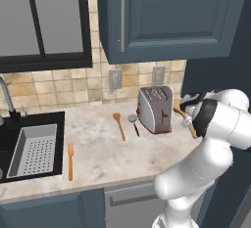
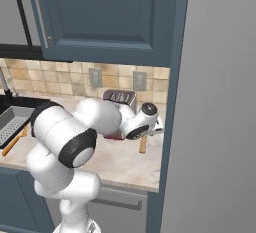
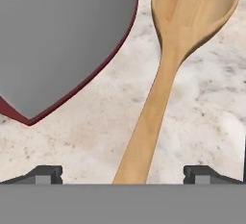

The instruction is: Organize the utensils by type. Pick up the wooden spoons from the counter and place them in the open cabinet. Then pick up the metallic utensils from the counter and place them in the open drawer.

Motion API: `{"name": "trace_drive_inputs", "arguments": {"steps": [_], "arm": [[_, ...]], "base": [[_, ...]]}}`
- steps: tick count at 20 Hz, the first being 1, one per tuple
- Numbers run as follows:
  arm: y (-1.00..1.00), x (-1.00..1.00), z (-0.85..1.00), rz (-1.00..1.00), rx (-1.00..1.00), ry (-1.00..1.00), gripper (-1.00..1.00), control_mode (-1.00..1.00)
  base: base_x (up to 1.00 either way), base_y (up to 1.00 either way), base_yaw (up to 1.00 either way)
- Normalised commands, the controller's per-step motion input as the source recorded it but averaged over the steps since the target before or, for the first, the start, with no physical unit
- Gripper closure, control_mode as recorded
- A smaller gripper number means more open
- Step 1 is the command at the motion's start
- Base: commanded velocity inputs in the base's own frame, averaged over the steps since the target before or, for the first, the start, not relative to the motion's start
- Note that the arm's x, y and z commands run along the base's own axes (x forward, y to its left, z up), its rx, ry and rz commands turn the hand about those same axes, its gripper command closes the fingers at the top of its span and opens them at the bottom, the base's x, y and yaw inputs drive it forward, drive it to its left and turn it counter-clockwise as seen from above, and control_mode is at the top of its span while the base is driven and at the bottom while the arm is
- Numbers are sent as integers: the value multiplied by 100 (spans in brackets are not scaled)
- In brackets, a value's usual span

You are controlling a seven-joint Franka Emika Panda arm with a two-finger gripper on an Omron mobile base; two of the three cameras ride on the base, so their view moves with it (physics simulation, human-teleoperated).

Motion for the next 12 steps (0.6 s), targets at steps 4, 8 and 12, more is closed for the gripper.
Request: {"name": "trace_drive_inputs", "arguments": {"steps": [4,8,12], "arm": [[0,21,-12,0,0,6,-100,-100],[0,22,-13,0,0,3,-100,-100],[0,20,-11,0,0,0,-100,-100]], "base": [[0,0,0],[0,0,0],[0,0,0]]}}
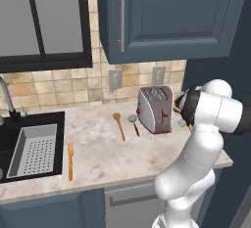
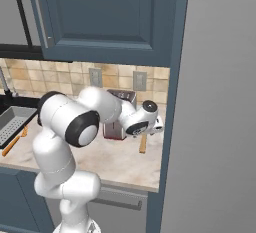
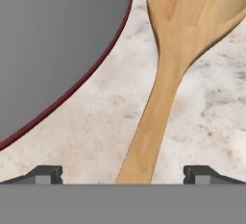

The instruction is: Organize the utensils by type. Pick up the wooden spoons from the counter and place them in the open cabinet. Then pick up the metallic utensils from the counter and place them in the open drawer.

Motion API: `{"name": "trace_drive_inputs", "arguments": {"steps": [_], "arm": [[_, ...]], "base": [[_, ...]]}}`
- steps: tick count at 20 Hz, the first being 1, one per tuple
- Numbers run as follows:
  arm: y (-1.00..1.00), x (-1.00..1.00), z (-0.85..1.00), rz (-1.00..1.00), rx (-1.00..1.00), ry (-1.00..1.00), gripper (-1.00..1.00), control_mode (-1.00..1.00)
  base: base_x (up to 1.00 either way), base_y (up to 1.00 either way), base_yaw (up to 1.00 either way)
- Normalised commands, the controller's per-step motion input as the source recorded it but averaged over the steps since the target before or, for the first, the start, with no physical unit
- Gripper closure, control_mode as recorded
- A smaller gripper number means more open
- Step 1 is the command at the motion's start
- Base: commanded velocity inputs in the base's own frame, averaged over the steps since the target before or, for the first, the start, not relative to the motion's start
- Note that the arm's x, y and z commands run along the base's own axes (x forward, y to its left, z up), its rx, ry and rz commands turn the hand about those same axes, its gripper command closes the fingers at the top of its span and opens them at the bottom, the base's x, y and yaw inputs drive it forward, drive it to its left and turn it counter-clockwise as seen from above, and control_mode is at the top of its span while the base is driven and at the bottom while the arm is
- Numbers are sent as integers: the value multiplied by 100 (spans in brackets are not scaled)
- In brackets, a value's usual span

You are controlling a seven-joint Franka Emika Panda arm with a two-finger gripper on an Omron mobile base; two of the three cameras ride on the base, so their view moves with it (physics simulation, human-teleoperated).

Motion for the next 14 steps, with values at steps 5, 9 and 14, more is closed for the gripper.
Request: {"name": "trace_drive_inputs", "arguments": {"steps": [5,9,14], "arm": [[-1,10,-14,0,0,0,-100,-100],[0,14,-15,0,0,0,-100,-100],[-2,13,-11,0,0,0,-100,-100]], "base": [[0,0,0],[0,0,0],[0,0,0]]}}
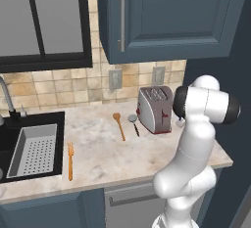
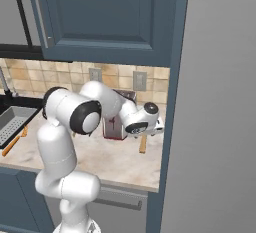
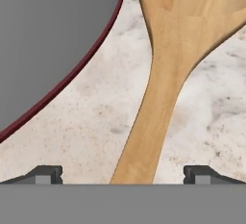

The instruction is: Organize the utensils by type. Pick up the wooden spoons from the counter and place them in the open cabinet. Then pick up the metallic utensils from the counter and place them in the open drawer.

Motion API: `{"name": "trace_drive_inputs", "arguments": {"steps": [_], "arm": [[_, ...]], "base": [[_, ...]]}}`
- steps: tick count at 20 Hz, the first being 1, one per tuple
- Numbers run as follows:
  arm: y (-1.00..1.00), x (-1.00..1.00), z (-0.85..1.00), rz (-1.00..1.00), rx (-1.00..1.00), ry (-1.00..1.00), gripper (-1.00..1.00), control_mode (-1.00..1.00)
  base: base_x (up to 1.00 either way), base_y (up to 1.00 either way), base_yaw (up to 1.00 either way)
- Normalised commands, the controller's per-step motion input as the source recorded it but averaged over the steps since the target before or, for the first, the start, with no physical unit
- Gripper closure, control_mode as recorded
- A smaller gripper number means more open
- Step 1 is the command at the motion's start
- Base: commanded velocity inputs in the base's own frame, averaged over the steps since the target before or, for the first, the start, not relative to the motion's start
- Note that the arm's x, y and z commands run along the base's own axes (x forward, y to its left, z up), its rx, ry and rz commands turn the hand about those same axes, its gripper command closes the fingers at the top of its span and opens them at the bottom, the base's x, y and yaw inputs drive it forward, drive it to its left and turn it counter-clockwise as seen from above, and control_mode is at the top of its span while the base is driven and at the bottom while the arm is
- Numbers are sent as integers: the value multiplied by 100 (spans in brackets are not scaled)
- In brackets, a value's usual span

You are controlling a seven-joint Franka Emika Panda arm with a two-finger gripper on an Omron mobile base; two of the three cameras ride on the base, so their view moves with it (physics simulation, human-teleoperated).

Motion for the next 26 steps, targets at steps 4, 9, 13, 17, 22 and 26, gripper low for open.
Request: {"name": "trace_drive_inputs", "arguments": {"steps": [4,9,13,17,22,26], "arm": [[-7,6,-10,0,0,0,-100,-100],[-1,-2,-19,0,0,0,100,-100],[0,-12,-5,5,5,3,100,-100],[0,-36,7,16,5,5,100,-100],[-14,-60,22,16,0,-1,100,-100],[0,-65,45,4,0,7,100,-100]], "base": [[0,0,0],[0,0,0],[0,0,0],[0,0,0],[0,0,0],[0,0,0]]}}
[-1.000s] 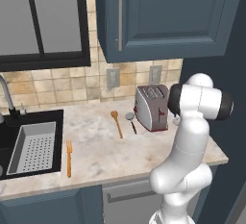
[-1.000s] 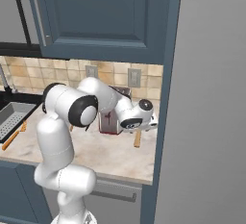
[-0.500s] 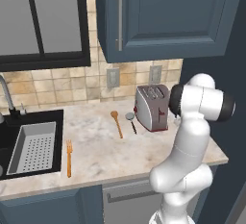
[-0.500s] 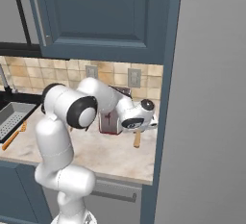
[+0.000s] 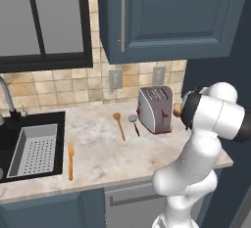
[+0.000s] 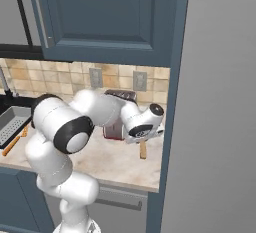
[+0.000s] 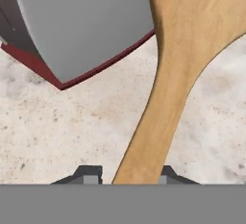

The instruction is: Organize the utensils by type. Pick up the wooden spoons from the counter and place them in the open cabinet. Then pick up the metallic utensils from the counter and place them in the open drawer.

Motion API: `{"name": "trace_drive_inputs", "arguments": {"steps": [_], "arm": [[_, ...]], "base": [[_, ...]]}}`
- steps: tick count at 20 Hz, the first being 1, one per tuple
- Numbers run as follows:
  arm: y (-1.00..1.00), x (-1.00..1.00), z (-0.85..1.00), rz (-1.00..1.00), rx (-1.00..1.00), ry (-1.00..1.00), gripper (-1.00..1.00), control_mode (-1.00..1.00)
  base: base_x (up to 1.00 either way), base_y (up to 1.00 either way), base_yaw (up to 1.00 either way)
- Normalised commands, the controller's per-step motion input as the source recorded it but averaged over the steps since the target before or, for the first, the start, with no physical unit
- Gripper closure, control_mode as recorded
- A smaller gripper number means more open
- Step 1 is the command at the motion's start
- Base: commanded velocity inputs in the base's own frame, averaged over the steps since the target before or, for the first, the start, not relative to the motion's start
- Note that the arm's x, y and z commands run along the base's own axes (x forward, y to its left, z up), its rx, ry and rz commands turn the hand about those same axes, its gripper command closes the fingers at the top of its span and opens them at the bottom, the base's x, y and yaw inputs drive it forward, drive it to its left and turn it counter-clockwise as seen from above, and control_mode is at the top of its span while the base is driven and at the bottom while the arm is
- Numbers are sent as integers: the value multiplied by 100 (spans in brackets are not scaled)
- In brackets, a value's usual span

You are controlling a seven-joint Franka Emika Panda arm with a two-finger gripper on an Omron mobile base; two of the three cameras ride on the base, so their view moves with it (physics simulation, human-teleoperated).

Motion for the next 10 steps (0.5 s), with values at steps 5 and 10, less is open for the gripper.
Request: {"name": "trace_drive_inputs", "arguments": {"steps": [5,10], "arm": [[4,-62,60,0,0,13,100,-100],[0,-71,66,-1,0,10,100,-100]], "base": [[0,0,0],[0,0,0]]}}
